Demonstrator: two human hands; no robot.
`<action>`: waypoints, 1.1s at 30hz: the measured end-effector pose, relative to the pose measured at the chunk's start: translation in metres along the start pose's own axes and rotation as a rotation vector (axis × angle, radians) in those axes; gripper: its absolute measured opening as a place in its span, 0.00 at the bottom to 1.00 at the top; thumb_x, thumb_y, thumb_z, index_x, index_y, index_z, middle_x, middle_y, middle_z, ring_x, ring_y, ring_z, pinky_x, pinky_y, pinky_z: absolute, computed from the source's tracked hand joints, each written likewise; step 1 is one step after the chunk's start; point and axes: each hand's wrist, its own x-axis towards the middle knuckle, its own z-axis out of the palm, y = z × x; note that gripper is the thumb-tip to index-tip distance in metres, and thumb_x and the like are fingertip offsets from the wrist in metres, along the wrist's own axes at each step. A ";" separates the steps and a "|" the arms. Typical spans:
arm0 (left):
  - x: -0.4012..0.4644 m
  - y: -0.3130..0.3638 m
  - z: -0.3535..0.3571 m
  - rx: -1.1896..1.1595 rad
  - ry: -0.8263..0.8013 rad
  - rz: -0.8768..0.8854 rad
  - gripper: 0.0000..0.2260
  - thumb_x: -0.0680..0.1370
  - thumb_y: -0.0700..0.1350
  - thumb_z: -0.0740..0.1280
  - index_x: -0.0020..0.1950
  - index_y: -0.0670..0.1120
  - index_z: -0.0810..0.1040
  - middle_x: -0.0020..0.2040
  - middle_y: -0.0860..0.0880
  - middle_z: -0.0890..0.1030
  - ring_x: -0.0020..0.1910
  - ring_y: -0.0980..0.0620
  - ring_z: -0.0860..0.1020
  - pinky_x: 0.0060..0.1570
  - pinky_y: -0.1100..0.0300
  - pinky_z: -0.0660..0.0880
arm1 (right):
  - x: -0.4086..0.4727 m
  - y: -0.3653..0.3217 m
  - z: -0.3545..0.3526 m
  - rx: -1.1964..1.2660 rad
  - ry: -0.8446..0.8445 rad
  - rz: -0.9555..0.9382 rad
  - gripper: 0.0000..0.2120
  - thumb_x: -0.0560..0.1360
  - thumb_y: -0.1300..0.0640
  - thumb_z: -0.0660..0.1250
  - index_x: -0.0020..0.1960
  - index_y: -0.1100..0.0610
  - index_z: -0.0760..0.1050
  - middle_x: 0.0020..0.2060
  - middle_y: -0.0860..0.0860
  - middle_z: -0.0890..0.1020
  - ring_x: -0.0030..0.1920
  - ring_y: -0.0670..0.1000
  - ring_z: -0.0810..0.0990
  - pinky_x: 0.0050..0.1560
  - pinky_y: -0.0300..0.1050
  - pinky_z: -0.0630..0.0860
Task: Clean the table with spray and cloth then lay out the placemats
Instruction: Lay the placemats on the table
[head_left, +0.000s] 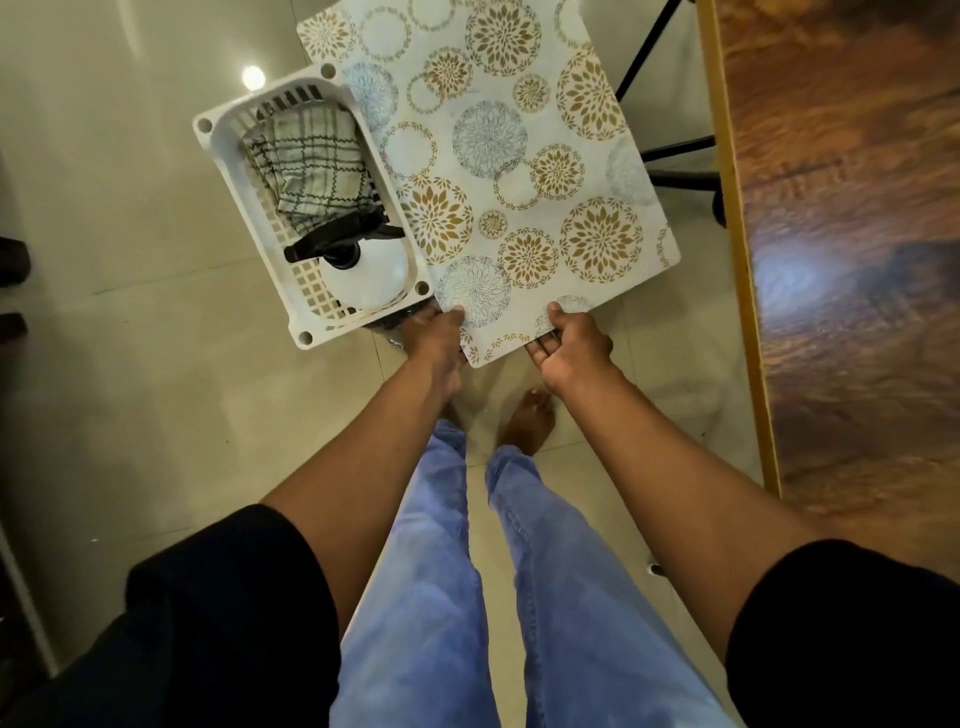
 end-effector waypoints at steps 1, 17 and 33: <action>0.000 0.000 0.002 0.008 -0.002 -0.001 0.12 0.86 0.34 0.64 0.66 0.46 0.80 0.69 0.41 0.83 0.57 0.45 0.83 0.42 0.55 0.81 | 0.000 -0.002 0.000 0.003 0.003 -0.008 0.21 0.78 0.69 0.70 0.69 0.58 0.75 0.49 0.55 0.86 0.52 0.58 0.86 0.42 0.52 0.81; 0.008 -0.005 0.008 0.096 -0.011 0.032 0.12 0.85 0.35 0.65 0.68 0.41 0.81 0.64 0.41 0.85 0.60 0.42 0.85 0.46 0.54 0.84 | 0.006 -0.014 0.001 0.003 0.032 -0.080 0.14 0.79 0.71 0.66 0.48 0.51 0.76 0.45 0.53 0.84 0.48 0.57 0.85 0.46 0.52 0.82; -0.008 -0.002 0.013 0.215 -0.046 0.166 0.13 0.85 0.36 0.67 0.52 0.54 0.83 0.60 0.45 0.87 0.55 0.45 0.87 0.58 0.44 0.85 | -0.002 -0.012 -0.010 0.105 0.048 -0.081 0.18 0.79 0.73 0.65 0.60 0.53 0.77 0.48 0.55 0.84 0.47 0.57 0.84 0.43 0.52 0.83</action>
